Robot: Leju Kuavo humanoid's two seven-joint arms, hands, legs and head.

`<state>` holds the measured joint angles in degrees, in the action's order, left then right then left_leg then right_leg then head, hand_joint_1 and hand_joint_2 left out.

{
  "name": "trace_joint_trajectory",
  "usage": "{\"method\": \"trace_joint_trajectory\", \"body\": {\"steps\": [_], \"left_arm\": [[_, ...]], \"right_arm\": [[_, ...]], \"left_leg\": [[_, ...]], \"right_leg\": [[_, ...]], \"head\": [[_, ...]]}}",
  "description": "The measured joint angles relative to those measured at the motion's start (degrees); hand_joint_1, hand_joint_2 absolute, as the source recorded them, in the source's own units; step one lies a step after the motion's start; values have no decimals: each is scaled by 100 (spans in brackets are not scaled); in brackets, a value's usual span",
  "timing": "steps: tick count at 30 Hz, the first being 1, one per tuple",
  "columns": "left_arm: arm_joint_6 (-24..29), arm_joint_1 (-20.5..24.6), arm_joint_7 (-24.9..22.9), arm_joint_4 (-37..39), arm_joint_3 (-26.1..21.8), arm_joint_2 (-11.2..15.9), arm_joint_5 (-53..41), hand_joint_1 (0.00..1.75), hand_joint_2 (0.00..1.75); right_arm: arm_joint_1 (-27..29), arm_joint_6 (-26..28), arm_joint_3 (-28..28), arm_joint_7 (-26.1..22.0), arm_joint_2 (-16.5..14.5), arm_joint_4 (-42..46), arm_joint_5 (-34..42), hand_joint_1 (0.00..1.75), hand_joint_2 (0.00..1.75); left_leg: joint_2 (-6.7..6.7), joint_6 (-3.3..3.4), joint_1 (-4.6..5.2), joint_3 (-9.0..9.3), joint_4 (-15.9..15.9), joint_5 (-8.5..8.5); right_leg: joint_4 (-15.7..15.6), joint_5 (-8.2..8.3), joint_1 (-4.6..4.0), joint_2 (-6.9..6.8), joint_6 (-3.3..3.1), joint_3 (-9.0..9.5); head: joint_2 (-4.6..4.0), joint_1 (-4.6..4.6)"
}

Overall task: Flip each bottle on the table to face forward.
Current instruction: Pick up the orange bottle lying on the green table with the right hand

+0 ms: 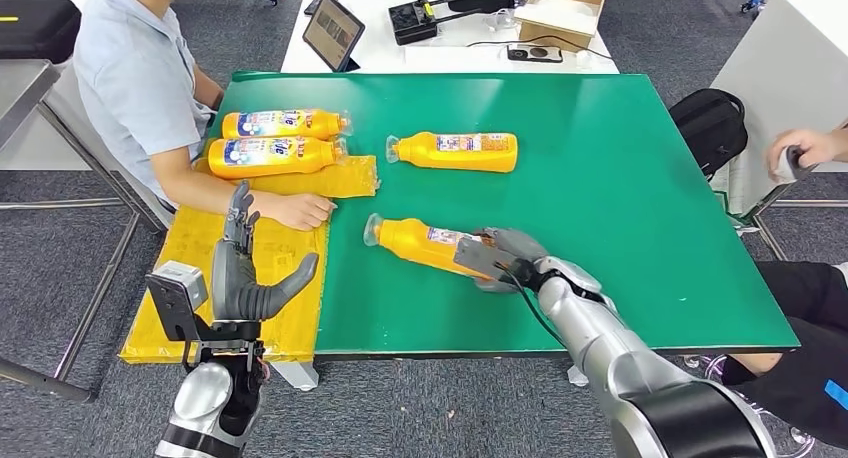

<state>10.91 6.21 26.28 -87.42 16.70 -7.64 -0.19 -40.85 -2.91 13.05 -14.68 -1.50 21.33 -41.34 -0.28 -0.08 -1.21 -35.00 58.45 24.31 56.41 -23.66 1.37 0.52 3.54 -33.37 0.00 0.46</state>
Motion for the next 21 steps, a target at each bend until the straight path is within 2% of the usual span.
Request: {"method": "trace_joint_trajectory", "body": {"steps": [2,5,9,14,17,21], "left_arm": [[-10,-11,59,-1,-1,8,13,0,175],[91,-40,198,-20,10,2,-63,0,175],[362,-216,427,-96,106,-80,-263,0,175],[184,-614,598,-128,396,-238,174,0,175],[-37,-859,714,-176,628,-247,159,0,175],[-131,-1051,771,-205,836,-246,126,0,175]], "right_arm": [[165,288,-107,-598,-31,40,344,175,175],[420,600,-262,-1246,-140,203,793,175,175],[911,1226,-555,-2110,-418,906,1718,175,175],[1666,2095,-698,-2318,-792,2460,2848,175,175],[1987,2320,-705,-2332,-908,3235,3267,175,175],[2185,2436,-706,-2337,-959,3829,3403,175,175]], "left_leg": [[3,0,0,-5,0,0],[2,-1,-2,-14,0,-1],[-4,-2,-4,-42,0,-3],[-12,0,-1,-70,0,-1],[-12,1,1,-81,0,2],[-11,0,1,-83,0,3]], "right_leg": [[1,2,0,2,0,-4],[3,2,-2,4,0,-15],[5,1,-3,2,0,-39],[3,-3,0,0,1,-63],[1,-3,2,-1,1,-74],[0,-3,2,0,1,-77]], "head": [[0,-2],[0,-2],[0,-3],[0,-1],[0,-2],[0,-2]]}}
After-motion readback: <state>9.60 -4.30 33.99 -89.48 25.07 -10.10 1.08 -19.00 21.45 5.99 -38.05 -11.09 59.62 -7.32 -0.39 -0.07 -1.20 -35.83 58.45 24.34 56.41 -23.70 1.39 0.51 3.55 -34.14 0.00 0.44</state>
